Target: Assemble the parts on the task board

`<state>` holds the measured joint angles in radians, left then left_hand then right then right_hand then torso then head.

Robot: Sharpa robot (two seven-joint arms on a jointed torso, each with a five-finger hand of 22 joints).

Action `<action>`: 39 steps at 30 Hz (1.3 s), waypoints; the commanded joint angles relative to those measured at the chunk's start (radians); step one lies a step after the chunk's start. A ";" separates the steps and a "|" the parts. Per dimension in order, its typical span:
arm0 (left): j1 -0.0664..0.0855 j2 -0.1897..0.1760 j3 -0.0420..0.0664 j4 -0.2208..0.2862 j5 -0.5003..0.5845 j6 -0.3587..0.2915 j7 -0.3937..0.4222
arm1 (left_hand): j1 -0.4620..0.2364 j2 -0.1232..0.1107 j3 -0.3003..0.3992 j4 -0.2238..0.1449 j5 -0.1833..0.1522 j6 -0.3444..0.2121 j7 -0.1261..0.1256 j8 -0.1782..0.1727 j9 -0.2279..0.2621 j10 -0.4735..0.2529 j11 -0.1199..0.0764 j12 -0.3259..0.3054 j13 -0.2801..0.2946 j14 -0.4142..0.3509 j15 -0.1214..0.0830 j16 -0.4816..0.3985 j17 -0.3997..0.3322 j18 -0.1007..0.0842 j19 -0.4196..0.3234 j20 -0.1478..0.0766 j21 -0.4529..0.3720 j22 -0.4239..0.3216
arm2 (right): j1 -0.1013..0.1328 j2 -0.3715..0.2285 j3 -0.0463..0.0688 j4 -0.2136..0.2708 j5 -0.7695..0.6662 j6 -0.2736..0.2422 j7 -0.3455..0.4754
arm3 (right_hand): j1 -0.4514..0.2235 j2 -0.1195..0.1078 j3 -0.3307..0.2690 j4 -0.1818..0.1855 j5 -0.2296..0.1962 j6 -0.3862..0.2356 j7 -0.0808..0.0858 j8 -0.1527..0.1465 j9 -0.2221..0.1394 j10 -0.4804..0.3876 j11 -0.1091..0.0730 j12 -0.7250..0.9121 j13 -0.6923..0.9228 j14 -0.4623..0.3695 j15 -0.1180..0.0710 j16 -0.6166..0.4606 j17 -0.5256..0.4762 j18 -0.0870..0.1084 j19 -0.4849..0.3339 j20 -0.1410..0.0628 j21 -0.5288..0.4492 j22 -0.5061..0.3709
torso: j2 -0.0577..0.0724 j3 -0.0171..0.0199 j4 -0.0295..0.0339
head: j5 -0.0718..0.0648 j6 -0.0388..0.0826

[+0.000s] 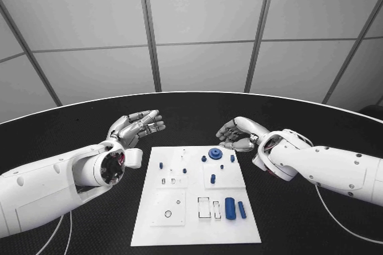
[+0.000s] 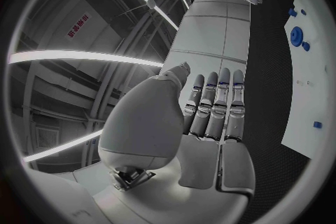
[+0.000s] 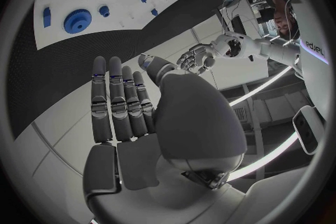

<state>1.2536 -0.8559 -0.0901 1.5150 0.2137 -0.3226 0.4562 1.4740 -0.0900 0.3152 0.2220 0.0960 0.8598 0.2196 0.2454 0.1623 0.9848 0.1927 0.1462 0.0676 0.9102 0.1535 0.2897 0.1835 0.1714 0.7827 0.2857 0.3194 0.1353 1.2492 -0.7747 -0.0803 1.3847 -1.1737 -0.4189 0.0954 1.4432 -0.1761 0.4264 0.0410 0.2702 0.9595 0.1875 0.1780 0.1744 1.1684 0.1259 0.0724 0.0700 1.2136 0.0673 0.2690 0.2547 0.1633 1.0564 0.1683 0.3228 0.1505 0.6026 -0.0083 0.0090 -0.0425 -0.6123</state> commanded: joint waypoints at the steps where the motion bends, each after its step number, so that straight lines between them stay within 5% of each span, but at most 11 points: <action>1: 0.007 -0.021 0.001 0.033 -0.001 -0.002 0.000 | 0.005 -0.007 0.008 -0.001 0.000 0.006 0.027 0.002 0.000 0.009 -0.002 -0.009 -0.001 0.007 -0.002 0.003 0.001 0.011 0.011 -0.001 0.007 0.000 | 0.011 0.018 0.000 -0.008 -0.113 0.021 -0.055 | -0.032 -0.024 -0.018 -0.015 0.018 0.025 -0.021 0.002 0.007 0.029 -0.027 -0.008 0.010 0.192 -0.059 0.157 0.157 0.015 0.130 -0.069 0.203 0.124 | 0.020 -0.0040 0.0094 | -0.005 -0.006; 4: 0.014 -0.036 0.002 0.061 -0.001 -0.004 -0.001 | 0.006 -0.011 0.013 -0.003 -0.001 0.006 0.027 0.001 -0.001 0.009 -0.001 -0.014 -0.002 0.007 -0.001 0.000 0.002 0.011 0.016 -0.002 0.010 0.001 | 0.019 0.031 0.000 -0.014 -0.185 0.032 -0.095 | -0.041 -0.032 -0.003 -0.010 0.019 0.024 -0.025 -0.001 0.010 0.027 -0.032 -0.004 0.022 0.220 -0.065 0.233 0.238 0.016 0.134 -0.079 0.275 0.176 | 0.036 -0.0059 0.0167 | -0.010 -0.003; 11: 0.030 -0.065 0.003 0.113 -0.002 -0.008 -0.004 | 0.005 -0.015 0.018 -0.004 -0.001 0.006 0.028 0.000 -0.001 0.009 -0.001 -0.019 -0.002 0.006 -0.001 -0.003 0.002 0.012 0.023 -0.003 0.014 0.002 | 0.039 0.060 0.001 -0.028 -0.287 0.068 -0.161 | -0.071 -0.059 0.053 0.012 0.018 0.017 -0.032 0.006 0.036 -0.009 -0.035 0.000 0.057 0.266 -0.068 0.594 0.565 0.018 0.156 -0.080 0.422 0.289 | 0.076 -0.0120 0.0374 | -0.027 0.016; 18: 0.038 -0.087 0.006 0.151 -0.002 -0.011 -0.005 | -0.003 -0.021 0.032 -0.005 -0.001 0.008 0.029 -0.003 -0.003 0.014 0.000 -0.030 -0.002 0.008 0.000 -0.008 0.004 0.013 0.044 -0.009 0.029 0.006 | 0.054 0.087 0.001 -0.040 -0.362 0.130 -0.205 | -0.081 -0.073 0.072 0.023 0.014 -0.013 -0.034 0.011 0.061 -0.066 -0.032 0.007 0.074 0.297 -0.061 0.922 0.863 -0.026 0.246 -0.072 0.686 0.616 | 0.101 -0.0132 0.0537 | -0.043 0.028; 22: 0.041 -0.093 0.010 0.165 -0.002 -0.011 -0.006 | -0.004 -0.023 0.035 -0.005 -0.002 0.007 0.029 -0.004 -0.003 0.014 0.000 -0.033 -0.002 0.008 0.000 -0.010 0.004 0.013 0.049 -0.011 0.032 0.007 | 0.058 0.099 0.001 -0.044 -0.407 0.169 -0.229 | -0.083 -0.074 0.073 0.027 0.012 -0.026 -0.037 0.013 0.070 -0.086 -0.030 0.010 0.078 0.305 -0.058 1.001 0.936 -0.042 0.280 -0.070 0.782 0.739 | 0.112 -0.0129 0.0621 | -0.050 0.029; 26: 0.042 -0.097 0.012 0.174 -0.002 -0.011 -0.006 | -0.005 -0.024 0.036 -0.006 -0.002 0.007 0.029 -0.004 -0.003 0.014 0.000 -0.035 -0.002 0.007 0.000 -0.011 0.004 0.013 0.050 -0.012 0.034 0.007 | 0.059 0.106 0.001 -0.046 -0.443 0.195 -0.247 | -0.090 -0.077 0.069 0.034 0.007 -0.036 -0.043 0.016 0.079 -0.092 -0.031 0.018 0.082 0.313 -0.060 1.067 0.999 -0.060 0.314 -0.064 0.870 0.857 | 0.117 -0.0121 0.0637 | -0.053 0.029; 39: 0.045 -0.104 0.016 0.186 -0.002 -0.013 -0.007 | -0.007 -0.026 0.038 -0.006 -0.002 0.006 0.030 -0.005 -0.004 0.012 0.001 -0.038 -0.003 0.005 0.001 -0.013 0.004 0.013 0.052 -0.013 0.035 0.008 | 0.060 0.113 0.000 -0.057 -0.469 0.243 -0.271 | -0.088 -0.077 0.068 0.036 0.007 -0.044 -0.046 0.018 0.085 -0.103 -0.029 0.019 0.083 0.312 -0.058 1.088 1.015 -0.065 0.321 -0.061 0.898 0.894 | 0.132 -0.0103 0.0678 | -0.059 0.033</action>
<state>1.2986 -0.9592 -0.0747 1.7004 0.2118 -0.3353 0.4495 1.4660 -0.1068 0.3467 0.2153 0.0960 0.8597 0.2194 0.2451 0.1595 0.9918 0.1928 0.1102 0.0666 0.9096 0.1540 0.2811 0.1860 0.1708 0.8273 0.2733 0.3503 0.1414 1.3095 -0.6621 -0.0800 1.3280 -1.6427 -0.1787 -0.1750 1.3617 -0.2518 0.4942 0.0736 0.2804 0.9250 0.1426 0.1918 0.2585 1.0708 0.0972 0.0851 0.1515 1.4654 0.0032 1.3532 1.2686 0.1085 1.3706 0.1071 1.2180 1.0421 0.7289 -0.0192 0.0746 -0.1001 -0.5812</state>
